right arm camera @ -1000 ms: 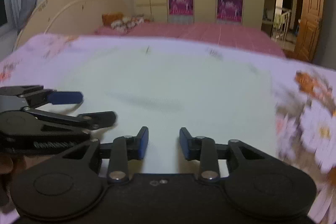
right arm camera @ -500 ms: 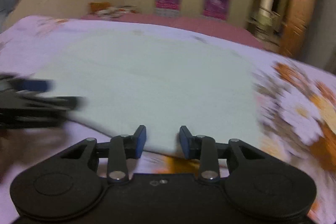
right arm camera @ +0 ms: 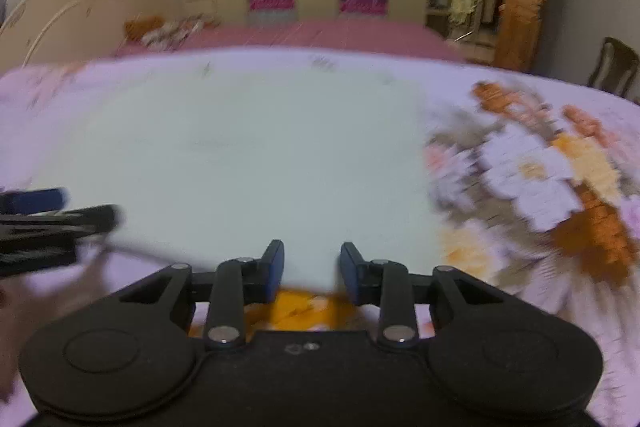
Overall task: Fold small clothes
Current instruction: 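Smooth the folded sweater flat with both grippers open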
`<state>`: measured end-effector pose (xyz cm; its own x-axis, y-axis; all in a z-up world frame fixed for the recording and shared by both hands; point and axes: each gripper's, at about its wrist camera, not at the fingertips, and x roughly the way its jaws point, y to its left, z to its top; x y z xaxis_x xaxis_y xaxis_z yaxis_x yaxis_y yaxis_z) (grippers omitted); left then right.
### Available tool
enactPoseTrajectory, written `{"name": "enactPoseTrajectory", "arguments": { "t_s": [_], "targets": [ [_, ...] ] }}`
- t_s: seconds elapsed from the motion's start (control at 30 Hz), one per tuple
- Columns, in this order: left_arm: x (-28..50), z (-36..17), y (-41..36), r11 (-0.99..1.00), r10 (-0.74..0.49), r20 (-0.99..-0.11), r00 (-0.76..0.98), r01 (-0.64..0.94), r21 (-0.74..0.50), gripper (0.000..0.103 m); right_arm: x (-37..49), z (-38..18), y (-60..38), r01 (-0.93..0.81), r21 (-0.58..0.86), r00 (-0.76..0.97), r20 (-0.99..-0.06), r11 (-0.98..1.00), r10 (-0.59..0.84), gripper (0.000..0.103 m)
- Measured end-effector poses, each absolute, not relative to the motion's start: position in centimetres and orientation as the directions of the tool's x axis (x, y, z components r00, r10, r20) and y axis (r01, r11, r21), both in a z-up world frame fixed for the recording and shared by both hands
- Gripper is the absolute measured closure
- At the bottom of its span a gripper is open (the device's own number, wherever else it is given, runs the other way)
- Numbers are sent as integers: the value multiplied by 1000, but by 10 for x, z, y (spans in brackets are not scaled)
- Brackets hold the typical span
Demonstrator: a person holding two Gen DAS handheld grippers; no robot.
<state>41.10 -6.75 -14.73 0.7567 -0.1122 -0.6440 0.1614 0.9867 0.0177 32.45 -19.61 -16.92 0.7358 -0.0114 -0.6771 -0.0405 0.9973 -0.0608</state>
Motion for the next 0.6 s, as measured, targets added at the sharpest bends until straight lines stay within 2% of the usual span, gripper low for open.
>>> {"name": "enactPoseTrajectory", "arguments": {
  "t_s": [0.1,0.2,0.27,0.33,0.43,0.5,0.6],
  "targets": [
    [403,-134,-63,990,-106,-606,788,142,11,25,324,-158,-198,-27,-45,733,-680,999,-11,71],
    [410,-150,-61,991,-100,-657,747,134,1,25,317,-153,-203,-26,-22,765,-645,999,6,69],
    [408,-153,-62,991,-98,-642,761,136,9,24,324,-171,-200,-35,-52,728,-685,998,-10,68],
    [408,-147,-63,992,-89,-650,755,127,12,24,325,-167,-197,-39,-81,728,-685,996,-27,68],
    [407,-151,-63,992,-92,-647,757,130,10,24,318,-154,-200,-30,-26,764,-645,999,6,67],
    [404,-152,-62,991,-91,-645,759,131,15,24,326,-167,-199,-35,-55,718,-696,998,-13,67],
    [406,-149,-63,991,-96,-648,756,136,12,24,326,-169,-201,-48,-61,727,-687,997,-7,66]
  ]
}}
